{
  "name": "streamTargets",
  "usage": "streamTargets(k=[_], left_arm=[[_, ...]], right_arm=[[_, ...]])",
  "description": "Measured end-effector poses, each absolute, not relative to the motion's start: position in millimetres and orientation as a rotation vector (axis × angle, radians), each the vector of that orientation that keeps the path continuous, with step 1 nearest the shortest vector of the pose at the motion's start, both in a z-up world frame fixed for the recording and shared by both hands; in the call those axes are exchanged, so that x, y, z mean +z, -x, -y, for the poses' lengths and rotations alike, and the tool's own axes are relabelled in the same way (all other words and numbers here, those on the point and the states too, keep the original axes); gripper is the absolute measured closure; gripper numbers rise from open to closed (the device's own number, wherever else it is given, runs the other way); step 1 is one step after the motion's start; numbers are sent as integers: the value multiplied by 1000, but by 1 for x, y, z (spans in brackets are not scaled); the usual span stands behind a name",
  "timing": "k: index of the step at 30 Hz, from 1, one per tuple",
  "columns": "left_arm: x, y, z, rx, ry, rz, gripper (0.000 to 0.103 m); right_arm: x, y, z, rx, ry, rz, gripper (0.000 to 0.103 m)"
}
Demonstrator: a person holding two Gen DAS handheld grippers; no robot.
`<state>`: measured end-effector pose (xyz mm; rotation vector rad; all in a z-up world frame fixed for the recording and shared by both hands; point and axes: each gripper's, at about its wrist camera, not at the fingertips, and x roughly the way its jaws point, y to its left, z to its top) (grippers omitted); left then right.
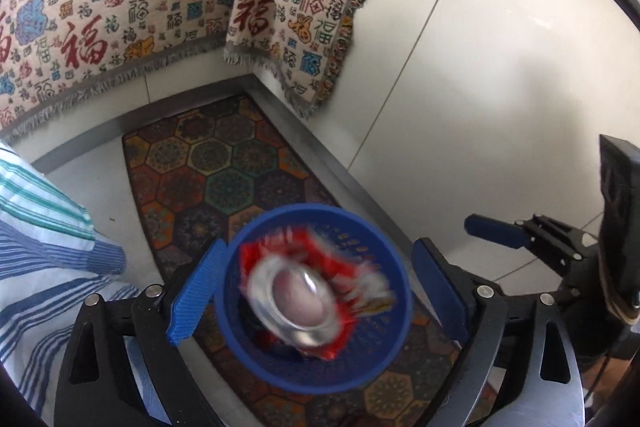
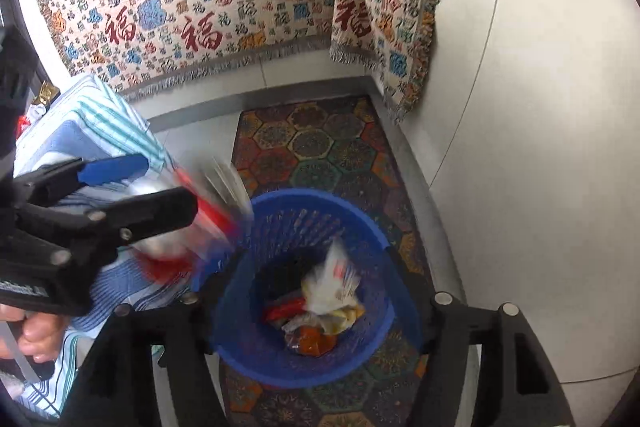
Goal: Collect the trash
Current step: 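Carry the can and white bag over the blue wastebasket and open both tools, then move both tools back over the table toward the remaining trash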
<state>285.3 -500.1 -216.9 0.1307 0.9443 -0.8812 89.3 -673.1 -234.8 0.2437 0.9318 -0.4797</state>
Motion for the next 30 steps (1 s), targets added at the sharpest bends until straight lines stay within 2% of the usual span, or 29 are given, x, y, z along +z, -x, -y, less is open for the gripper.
streamTargets(k=[9, 15, 19, 25, 30], left_arm=[[-164, -261, 447, -830, -126, -872, 9], [-115, -235, 370, -759, -91, -842, 8], [-93, -220, 308, -664, -93, -817, 4], [-87, -217, 207, -485, -121, -822, 4], [-113, -243, 128, -289, -90, -829, 4]], right_arm=[[-192, -83, 653, -535, -166, -816, 35], [-152, -81, 619, -542, -135, -746, 35], [-125, -93, 580, -516, -103, -691, 34], [-110, -135, 502, -380, -70, -659, 31], [-120, -181, 418, -225, 11, -695, 31]])
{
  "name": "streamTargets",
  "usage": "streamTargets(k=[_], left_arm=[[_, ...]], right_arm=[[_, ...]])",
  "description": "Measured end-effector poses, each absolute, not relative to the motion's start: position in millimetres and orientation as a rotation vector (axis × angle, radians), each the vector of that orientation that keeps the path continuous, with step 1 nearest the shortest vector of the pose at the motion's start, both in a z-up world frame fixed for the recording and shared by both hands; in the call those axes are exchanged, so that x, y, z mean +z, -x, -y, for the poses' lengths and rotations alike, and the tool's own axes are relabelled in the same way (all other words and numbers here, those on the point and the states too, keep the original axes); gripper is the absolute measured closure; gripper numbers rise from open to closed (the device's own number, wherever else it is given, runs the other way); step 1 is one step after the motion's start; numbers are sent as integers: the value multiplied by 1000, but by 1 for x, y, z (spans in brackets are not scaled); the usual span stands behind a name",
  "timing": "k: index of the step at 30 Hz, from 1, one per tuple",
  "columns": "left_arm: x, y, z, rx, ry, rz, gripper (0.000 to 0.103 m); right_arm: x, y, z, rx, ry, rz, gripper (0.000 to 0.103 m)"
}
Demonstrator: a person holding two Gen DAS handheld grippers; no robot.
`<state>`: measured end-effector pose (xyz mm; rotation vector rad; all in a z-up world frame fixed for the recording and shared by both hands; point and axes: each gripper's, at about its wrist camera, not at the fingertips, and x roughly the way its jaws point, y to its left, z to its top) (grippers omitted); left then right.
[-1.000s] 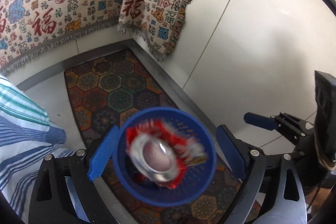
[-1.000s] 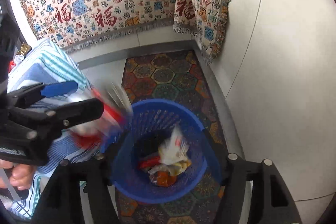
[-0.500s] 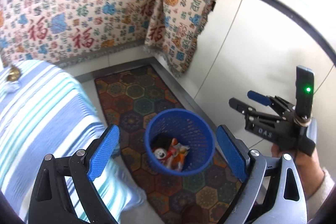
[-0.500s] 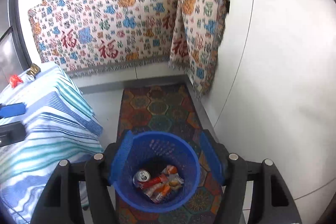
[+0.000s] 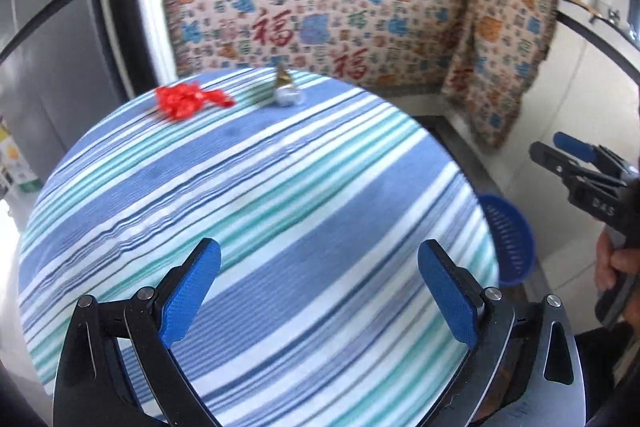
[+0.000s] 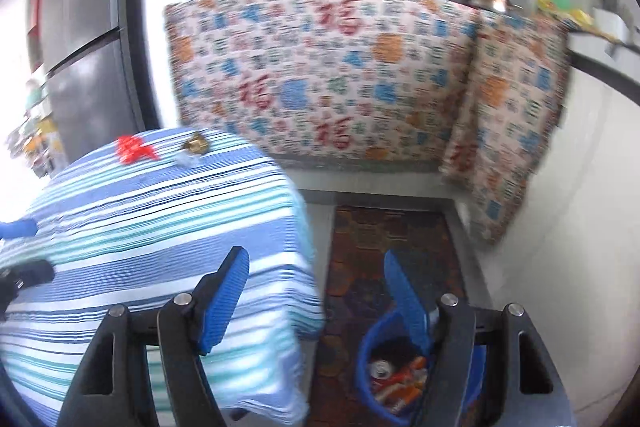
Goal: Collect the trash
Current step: 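Move both tools back over the table toward the remaining trash, then grasp the gold-wrapped snack with the right tool while the left tool grasps the red plastic bag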
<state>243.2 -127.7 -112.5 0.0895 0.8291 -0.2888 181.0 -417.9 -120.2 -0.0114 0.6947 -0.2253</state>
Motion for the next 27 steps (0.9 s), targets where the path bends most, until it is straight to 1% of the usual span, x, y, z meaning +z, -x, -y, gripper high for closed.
streamTargets(k=[5, 11, 23, 27], left_arm=[[-145, -272, 78, -167, -67, -856, 4], [-164, -287, 44, -97, -76, -855, 4], [-188, -303, 30, -61, -82, -917, 4], [-188, -307, 27, -66, -67, -927, 4]], right_arm=[[-138, -218, 345, -108, 89, -738, 31], [-157, -243, 297, -107, 200, -737, 31], [-175, -270, 282, -64, 230, -775, 31], [-177, -274, 281, -60, 232, -780, 31]])
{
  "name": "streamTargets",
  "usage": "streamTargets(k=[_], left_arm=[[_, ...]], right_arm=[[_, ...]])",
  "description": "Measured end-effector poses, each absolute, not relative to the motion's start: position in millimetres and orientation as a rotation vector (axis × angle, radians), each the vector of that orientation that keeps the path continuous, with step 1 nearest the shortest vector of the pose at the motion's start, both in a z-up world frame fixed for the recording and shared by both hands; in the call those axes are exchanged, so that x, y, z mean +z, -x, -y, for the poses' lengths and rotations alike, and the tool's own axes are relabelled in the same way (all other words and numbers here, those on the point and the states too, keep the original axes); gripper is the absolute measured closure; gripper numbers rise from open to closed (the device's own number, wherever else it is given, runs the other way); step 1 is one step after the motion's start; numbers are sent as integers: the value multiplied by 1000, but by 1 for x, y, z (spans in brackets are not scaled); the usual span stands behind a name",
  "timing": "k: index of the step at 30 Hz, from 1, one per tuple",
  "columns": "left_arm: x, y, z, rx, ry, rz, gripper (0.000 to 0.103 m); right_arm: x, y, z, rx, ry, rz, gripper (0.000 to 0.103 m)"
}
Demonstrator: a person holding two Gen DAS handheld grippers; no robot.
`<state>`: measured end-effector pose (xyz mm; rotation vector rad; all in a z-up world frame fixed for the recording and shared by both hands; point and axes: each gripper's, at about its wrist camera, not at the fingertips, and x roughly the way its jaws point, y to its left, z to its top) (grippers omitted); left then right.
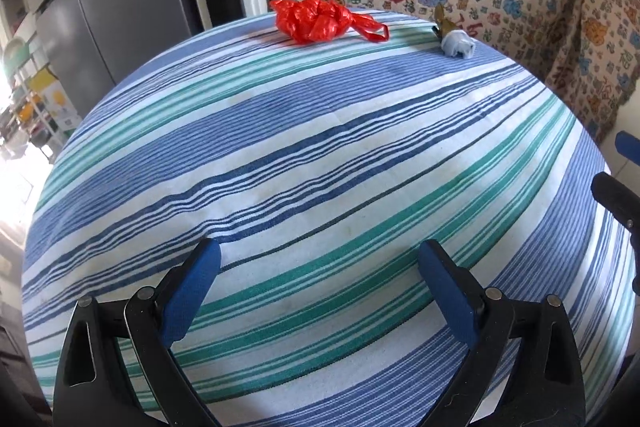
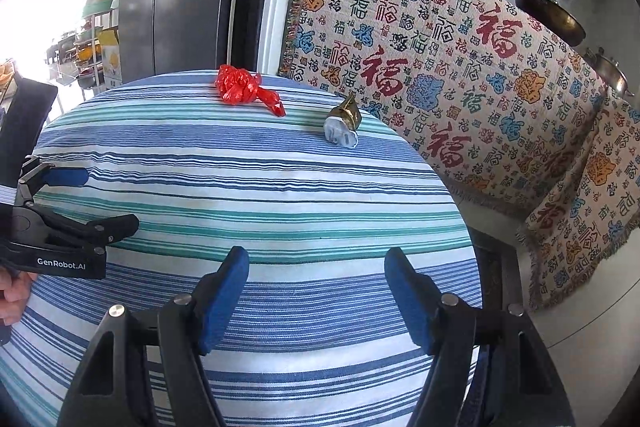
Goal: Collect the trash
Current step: 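Grasp the gold-wrapped snack with the right tool while the left tool grasps the red plastic bag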
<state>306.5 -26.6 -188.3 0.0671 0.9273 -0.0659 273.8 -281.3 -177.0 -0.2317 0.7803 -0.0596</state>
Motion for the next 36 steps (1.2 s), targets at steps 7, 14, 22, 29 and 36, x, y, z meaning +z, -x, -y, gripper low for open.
streamTargets(k=[7, 14, 22, 29, 36], left_arm=[[-190, -310, 23, -78, -53, -947, 0], [-189, -325, 21, -139, -83, -957, 0], [-190, -356, 16, -135, -78, -952, 0], [-190, -382, 13, -144, -82, -949, 0], [-190, -427, 6, -100, -53, -942, 0]], right_arm=[[-186, -281, 276, -44, 229, -811, 31], [-206, -294, 282, -48, 190, -910, 31], [-214, -306, 284, -45, 171, -945, 30], [-223, -324, 305, -47, 36, -971, 6], [-227, -374, 311, -81, 12, -981, 0]])
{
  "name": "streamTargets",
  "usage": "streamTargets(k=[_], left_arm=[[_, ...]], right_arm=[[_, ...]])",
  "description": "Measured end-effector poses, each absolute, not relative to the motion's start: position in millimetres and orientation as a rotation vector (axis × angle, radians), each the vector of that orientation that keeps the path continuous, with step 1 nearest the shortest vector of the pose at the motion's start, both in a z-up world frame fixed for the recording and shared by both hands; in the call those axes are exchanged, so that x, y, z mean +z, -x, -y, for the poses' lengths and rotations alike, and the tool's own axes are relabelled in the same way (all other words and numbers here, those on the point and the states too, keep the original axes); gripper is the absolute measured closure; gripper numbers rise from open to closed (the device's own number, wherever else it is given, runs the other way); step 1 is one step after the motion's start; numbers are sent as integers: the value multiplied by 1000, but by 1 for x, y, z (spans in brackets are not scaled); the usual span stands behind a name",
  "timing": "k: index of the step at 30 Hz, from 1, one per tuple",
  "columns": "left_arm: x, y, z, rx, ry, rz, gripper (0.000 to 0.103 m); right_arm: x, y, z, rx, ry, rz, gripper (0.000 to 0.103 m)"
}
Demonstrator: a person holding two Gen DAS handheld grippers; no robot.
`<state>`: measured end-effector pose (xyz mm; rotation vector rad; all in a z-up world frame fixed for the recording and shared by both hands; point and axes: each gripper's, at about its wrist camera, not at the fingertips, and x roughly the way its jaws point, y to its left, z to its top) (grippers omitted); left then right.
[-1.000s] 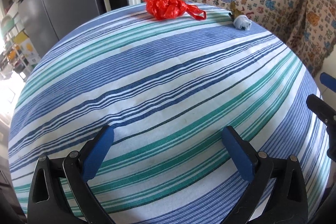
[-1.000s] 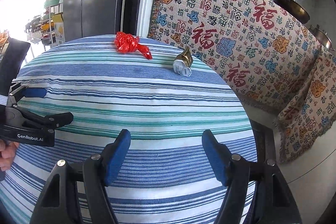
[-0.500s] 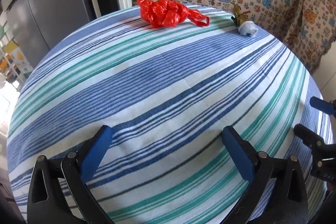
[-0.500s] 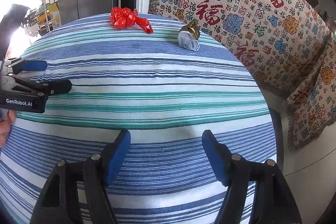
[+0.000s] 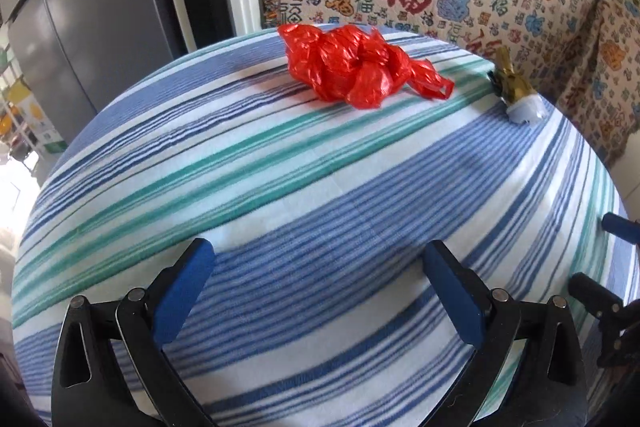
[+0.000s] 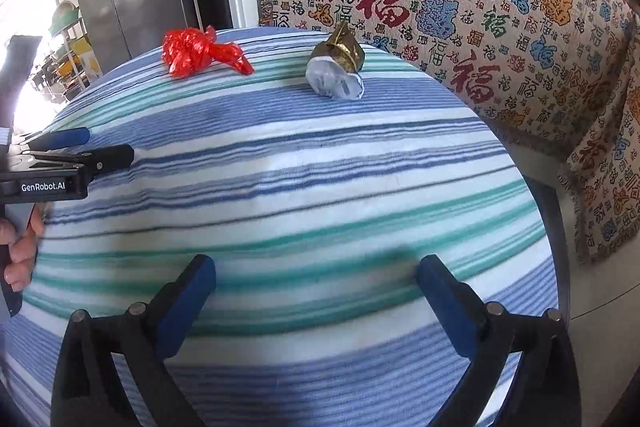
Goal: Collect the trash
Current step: 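Grasp the gold-wrapped snack with the right tool while the left tool grasps the red plastic bag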
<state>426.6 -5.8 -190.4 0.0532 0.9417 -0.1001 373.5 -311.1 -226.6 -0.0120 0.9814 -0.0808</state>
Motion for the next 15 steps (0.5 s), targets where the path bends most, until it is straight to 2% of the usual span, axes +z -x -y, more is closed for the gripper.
streamTargets(k=[15], left_arm=[[-193, -531, 16, -124, -66, -942, 0]], right_arm=[[-233, -487, 315, -156, -31, -973, 0]])
